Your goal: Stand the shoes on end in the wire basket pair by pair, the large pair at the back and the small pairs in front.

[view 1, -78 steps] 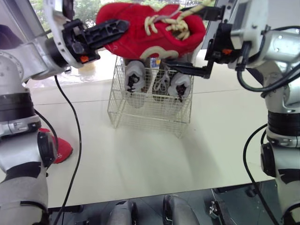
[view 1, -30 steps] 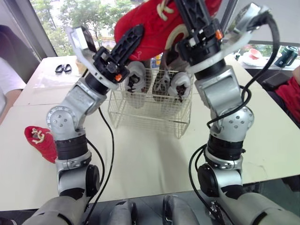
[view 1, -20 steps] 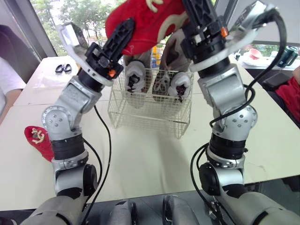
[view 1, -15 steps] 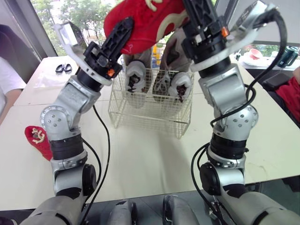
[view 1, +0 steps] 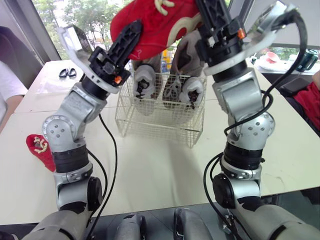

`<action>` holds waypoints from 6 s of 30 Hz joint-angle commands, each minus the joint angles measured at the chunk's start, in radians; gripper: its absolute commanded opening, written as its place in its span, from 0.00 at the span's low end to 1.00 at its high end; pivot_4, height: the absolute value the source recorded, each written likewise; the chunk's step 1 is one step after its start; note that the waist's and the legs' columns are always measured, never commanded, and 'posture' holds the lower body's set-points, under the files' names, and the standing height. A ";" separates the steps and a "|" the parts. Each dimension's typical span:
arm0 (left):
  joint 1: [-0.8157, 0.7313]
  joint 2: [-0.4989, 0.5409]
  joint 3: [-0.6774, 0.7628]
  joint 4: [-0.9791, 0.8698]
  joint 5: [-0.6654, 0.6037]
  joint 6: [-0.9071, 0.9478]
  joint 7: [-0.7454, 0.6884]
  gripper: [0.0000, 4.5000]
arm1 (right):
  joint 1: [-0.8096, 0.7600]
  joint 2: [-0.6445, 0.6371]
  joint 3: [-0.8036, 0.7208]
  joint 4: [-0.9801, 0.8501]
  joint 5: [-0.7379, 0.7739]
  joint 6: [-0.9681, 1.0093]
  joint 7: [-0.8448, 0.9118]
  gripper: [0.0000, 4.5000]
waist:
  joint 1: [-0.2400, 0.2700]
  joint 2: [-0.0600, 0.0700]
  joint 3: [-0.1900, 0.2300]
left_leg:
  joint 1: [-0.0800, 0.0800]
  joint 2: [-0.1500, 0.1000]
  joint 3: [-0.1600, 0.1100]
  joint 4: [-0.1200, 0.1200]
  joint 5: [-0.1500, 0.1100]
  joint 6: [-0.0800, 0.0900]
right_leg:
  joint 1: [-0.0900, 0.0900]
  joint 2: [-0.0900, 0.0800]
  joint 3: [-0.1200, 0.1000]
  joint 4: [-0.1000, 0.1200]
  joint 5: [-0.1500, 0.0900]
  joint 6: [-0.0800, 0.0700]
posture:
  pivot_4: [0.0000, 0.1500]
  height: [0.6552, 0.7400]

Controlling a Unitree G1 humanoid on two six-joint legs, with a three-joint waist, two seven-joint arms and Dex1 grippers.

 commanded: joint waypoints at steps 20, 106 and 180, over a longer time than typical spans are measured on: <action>0.321 0.356 -0.082 -0.244 0.140 0.171 -0.104 0.99 | -0.017 -0.087 0.071 -0.101 -0.109 0.036 0.116 0.23 | -0.007 0.002 0.000 | 0.000 0.000 0.002 -0.008 0.001 -0.001 | -0.004 -0.001 0.001 -0.001 0.000 0.000 | 1.00 1.00; 0.474 0.750 0.234 -0.046 -0.348 0.031 1.739 1.00 | -0.092 -0.868 0.335 0.149 -0.542 0.271 1.459 0.99 | 0.027 -0.004 0.002 | -0.002 0.000 0.001 -0.010 0.005 -0.008 | -0.004 -0.008 0.000 -0.010 0.001 -0.006 | 1.00 1.00; 0.469 0.062 -0.463 -0.234 1.331 -0.612 0.125 0.00 | 0.036 -0.930 0.081 -0.054 -0.342 0.633 1.079 1.00 | 0.027 -0.010 0.001 | 0.002 0.001 0.002 -0.007 0.004 -0.005 | -0.003 -0.001 -0.001 -0.001 0.001 -0.007 | 1.00 1.00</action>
